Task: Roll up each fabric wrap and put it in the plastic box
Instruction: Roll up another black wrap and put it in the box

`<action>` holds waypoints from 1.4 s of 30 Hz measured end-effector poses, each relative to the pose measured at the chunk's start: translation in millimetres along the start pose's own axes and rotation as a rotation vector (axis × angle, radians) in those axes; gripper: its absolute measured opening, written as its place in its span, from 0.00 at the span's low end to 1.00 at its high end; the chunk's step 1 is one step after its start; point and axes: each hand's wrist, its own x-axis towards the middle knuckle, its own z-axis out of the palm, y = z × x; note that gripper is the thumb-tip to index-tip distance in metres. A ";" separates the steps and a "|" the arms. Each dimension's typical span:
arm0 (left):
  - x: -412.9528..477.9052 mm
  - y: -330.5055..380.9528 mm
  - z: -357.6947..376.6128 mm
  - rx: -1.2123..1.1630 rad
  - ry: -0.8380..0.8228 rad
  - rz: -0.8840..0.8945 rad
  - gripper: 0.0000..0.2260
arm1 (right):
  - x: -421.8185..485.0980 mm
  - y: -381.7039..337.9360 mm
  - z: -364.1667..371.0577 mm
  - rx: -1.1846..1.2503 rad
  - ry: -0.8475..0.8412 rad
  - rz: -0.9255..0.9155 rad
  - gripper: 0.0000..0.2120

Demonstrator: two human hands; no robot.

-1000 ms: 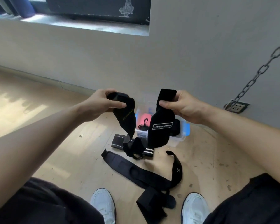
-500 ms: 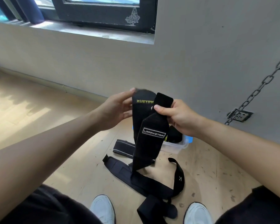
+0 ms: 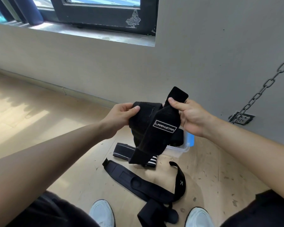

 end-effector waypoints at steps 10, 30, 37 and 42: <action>-3.5 14.3 -26.4 0.109 -0.276 -0.048 0.13 | -8.3 -3.0 0.3 -0.417 -0.117 0.154 0.13; -10.1 22.4 -13.7 0.285 -0.568 -0.132 0.17 | -15.4 4.6 17.2 -0.962 -0.458 -0.168 0.06; -15.5 24.3 -6.8 0.295 -0.657 -0.085 0.10 | -15.0 9.6 21.7 -1.171 -0.480 -0.220 0.11; -18.4 25.8 -0.7 0.274 -0.671 -0.096 0.12 | -15.1 9.8 22.7 -1.243 -0.484 -0.253 0.14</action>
